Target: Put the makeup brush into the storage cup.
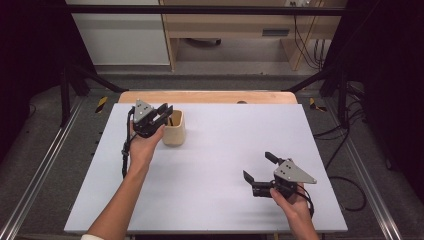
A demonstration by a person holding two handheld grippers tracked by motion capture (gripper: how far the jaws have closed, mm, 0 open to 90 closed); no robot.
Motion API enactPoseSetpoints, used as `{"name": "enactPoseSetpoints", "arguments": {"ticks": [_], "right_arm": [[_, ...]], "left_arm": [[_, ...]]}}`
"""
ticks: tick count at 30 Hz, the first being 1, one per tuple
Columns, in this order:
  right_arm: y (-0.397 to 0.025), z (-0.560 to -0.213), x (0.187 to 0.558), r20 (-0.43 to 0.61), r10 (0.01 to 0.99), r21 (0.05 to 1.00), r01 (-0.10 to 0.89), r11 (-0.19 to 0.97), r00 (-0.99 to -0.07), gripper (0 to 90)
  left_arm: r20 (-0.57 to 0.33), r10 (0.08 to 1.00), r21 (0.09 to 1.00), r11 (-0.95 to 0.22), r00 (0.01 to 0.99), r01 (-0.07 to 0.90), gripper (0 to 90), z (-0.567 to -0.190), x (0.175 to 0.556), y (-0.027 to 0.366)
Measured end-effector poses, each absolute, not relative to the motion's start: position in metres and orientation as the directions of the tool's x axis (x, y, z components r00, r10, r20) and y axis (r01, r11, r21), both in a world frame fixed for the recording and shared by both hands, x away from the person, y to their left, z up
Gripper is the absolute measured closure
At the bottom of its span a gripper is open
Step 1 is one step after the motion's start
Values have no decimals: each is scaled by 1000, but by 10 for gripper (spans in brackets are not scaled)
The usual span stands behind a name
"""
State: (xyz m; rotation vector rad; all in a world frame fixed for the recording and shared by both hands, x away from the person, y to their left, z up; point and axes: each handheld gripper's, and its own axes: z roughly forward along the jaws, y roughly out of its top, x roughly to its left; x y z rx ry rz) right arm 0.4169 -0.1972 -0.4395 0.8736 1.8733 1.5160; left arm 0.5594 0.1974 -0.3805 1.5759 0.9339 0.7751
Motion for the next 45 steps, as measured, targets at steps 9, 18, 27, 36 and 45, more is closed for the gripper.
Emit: {"name": "enactPoseSetpoints", "arguments": {"ticks": [9, 18, 27, 36, 45], "right_arm": [[-197, -439, 417, -28, 781, 981, 135, 143, -623, 46], [-197, -439, 417, -27, 781, 981, 134, 141, -624, 45], [-197, -439, 417, -27, 782, 981, 134, 140, -623, 39], [-197, -439, 417, -30, 782, 981, 132, 142, -623, 33], [-197, -439, 416, -31, 782, 981, 131, 143, -623, 33]], "left_arm": [[8, 889, 986, -83, 457, 144, 562, -377, 557, 205], [17, 887, 987, -89, 462, 135, 542, -375, 555, 207], [25, 879, 988, -95, 477, 124, 499, -373, 553, 206], [53, 871, 987, -121, 489, 110, 348, -370, 549, 206], [36, 852, 988, -109, 522, 111, 210, -367, 544, 209]]}}
